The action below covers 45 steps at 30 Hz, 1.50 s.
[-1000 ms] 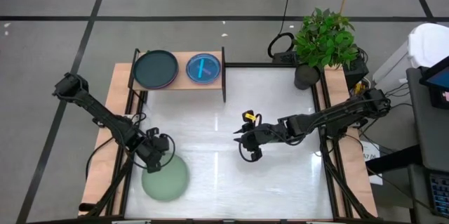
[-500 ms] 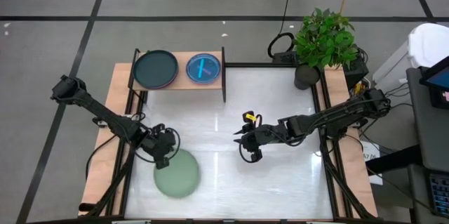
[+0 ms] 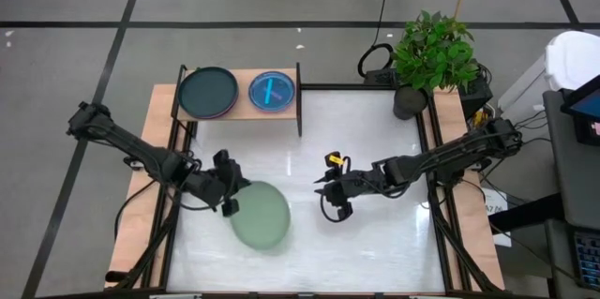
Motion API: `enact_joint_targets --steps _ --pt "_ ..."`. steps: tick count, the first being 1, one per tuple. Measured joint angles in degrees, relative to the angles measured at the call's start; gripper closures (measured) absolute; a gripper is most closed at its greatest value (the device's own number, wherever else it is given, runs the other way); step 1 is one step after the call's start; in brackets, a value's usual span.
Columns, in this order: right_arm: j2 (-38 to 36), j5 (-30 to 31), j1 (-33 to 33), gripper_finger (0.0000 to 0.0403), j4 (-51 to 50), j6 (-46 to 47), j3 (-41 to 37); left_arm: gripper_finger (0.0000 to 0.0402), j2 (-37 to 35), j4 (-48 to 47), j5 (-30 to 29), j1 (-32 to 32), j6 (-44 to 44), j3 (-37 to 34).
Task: Place and stack plates onto a shelf
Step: Stack the green plate on top of the black plate on the shelf
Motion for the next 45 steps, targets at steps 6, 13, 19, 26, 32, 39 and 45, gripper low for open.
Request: enact_joint_targets --steps 6,13,19,26,32,39,45 --pt "-4.02 6.06 3.39 0.0298 -1.38 -0.11 0.00 0.0394 0.00 -3.74 -2.66 1.27 2.74 4.57" --pt "-9.05 7.53 5.15 0.0298 -2.01 2.64 0.00 0.0395 -0.02 -5.87 -5.99 5.14 7.03 9.94" --pt "-9.77 7.43 6.50 0.0298 -2.08 2.71 0.00 0.0396 -0.02 -9.37 -10.47 11.26 11.42 16.37" --pt "-9.77 7.38 6.91 0.0298 -3.38 2.92 0.00 0.0396 -0.02 -16.95 -10.76 20.64 15.88 25.45" --pt "-9.77 7.36 6.91 0.0298 -6.14 3.93 0.00 0.0396 -0.04 -24.10 -10.98 29.62 17.74 31.99" --pt "-9.77 7.36 6.91 0.0298 -6.43 5.27 0.00 0.0396 -0.04 -32.34 -9.87 38.86 18.84 37.51" --pt "-9.77 7.36 6.91 0.0298 -6.41 5.29 0.00 0.0396 -0.04 -37.73 -9.82 45.91 17.98 40.46"
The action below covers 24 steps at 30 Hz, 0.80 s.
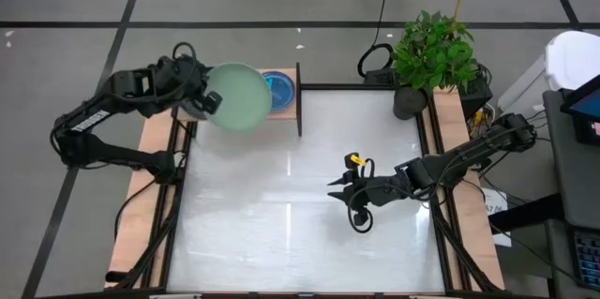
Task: Place and stack plates onto a shelf
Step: Stack the green plate on top of the black plate on the shelf
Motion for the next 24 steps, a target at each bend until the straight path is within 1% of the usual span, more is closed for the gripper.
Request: enact_joint_targets --steps 6,9,13,18,20,24 --pt "0.00 0.00 -0.02 0.0298 0.02 0.00 0.00 0.0396 -0.02 -1.61 0.83 7.57 2.39 0.70" --pt "0.00 0.00 -0.02 0.0298 0.02 0.00 0.00 0.0396 -0.03 -2.69 3.74 13.08 4.81 0.70" --pt "0.00 0.00 -0.02 0.0298 0.04 0.00 0.00 0.0396 -0.04 -2.67 6.20 21.06 8.17 0.70" --pt "0.00 0.00 -0.02 0.0298 0.05 0.00 0.00 0.0396 -0.06 -2.29 11.45 30.72 12.95 0.70" --pt "0.00 0.00 -0.04 0.0298 0.00 0.00 0.00 0.0396 -0.36 -2.14 12.38 31.54 13.79 0.70" --pt "0.00 0.00 -0.04 0.0298 0.04 -0.02 0.00 0.0396 -0.39 -1.30 13.29 30.41 11.95 0.72"
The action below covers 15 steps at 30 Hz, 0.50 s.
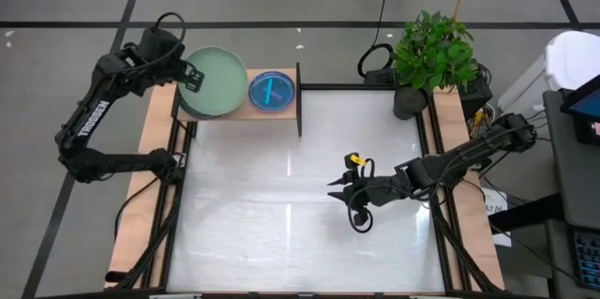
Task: Place and stack plates onto a shelf
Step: Stack the green plate on top of the black plate on the shelf
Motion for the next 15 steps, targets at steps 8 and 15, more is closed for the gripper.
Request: enact_joint_targets --steps 8,15 --pt "0.00 0.00 0.02 0.0298 0.00 0.00 0.00 0.0396 0.50 2.45 -5.38 -1.77 -11.08 -1.75" --pt "0.00 -0.02 0.02 0.0298 -0.04 0.02 0.00 0.0388 0.33 3.35 -12.24 -4.78 -23.59 -7.25"
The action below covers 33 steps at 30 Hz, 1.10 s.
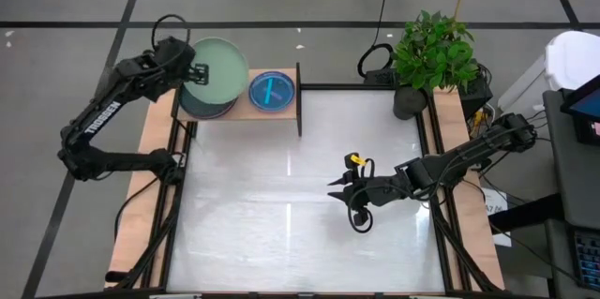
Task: Place and stack plates onto a shelf
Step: Stack the green plate on top of the black plate on the shelf
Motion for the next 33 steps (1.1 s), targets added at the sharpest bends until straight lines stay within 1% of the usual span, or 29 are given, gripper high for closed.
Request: enact_joint_targets --steps 2,6,8,14,19,23,26,33 --pt "0.00 0.00 0.00 0.0298 0.00 -0.02 0.00 0.0388 -0.01 -0.06 -4.08 -1.48 -4.03 -2.21" --pt "0.00 0.00 0.00 0.0298 0.00 0.00 0.00 0.0386 0.00 -0.04 -9.54 -3.31 -9.94 -5.06" --pt "0.00 0.00 0.00 0.0298 0.00 0.00 0.00 0.0386 -0.01 -0.22 -11.22 -3.77 -11.81 -5.43" --pt "0.00 -0.02 0.00 0.0298 -0.16 -0.50 0.00 0.0384 -1.10 -0.33 -10.88 -3.81 -12.20 -5.39" --pt "0.00 -0.02 0.00 0.0298 -0.65 -0.96 0.00 0.0383 -1.12 -2.82 -10.62 -4.11 -12.70 -5.38" --pt "0.00 -0.04 0.00 0.0298 -0.79 -0.93 0.00 0.0383 -1.12 -6.07 -12.45 -4.09 -15.07 -5.36" --pt "0.00 -0.02 0.00 0.0298 -0.81 -0.85 0.00 0.0380 -1.12 -6.94 -13.60 -4.09 -15.03 -5.36" --pt "0.00 -0.03 0.00 0.0298 -0.82 -0.70 0.00 0.0347 -1.12 -9.21 -14.08 -4.09 -15.77 -5.36"
